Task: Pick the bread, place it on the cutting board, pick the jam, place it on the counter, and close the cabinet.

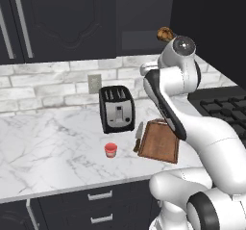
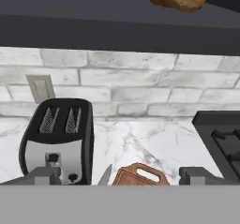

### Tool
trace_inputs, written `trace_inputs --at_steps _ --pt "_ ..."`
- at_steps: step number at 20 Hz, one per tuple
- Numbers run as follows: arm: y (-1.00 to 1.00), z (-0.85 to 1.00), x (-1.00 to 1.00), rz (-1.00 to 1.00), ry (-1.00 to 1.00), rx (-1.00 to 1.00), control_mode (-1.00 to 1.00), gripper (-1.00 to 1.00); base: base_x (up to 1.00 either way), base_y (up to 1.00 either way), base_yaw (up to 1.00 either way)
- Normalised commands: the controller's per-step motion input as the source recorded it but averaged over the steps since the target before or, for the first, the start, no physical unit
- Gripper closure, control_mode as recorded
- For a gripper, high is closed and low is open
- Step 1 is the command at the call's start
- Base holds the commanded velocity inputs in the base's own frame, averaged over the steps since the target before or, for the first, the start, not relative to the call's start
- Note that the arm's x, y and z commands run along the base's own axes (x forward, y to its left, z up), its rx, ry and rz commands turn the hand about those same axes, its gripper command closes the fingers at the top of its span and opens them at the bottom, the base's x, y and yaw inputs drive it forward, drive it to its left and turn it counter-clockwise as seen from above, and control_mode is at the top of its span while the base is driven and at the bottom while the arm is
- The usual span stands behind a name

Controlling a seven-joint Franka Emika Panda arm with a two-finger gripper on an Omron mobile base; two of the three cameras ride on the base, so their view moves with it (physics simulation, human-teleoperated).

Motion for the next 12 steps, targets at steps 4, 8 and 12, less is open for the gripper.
trace_inputs --at_steps 4,8,12 --pt "-0.07 0.30 0.00 0.00 -0.04 0.00 -1.00 -1.00 0.00 0.00 0.00" --pt "-0.02 0.26 0.00 0.00 -0.02 0.00 -1.00 -1.00 0.00 0.00 0.00" --pt "-0.01 0.38 0.00 0.00 0.00 0.00 -1.00 -1.00 0.00 0.00 0.00"
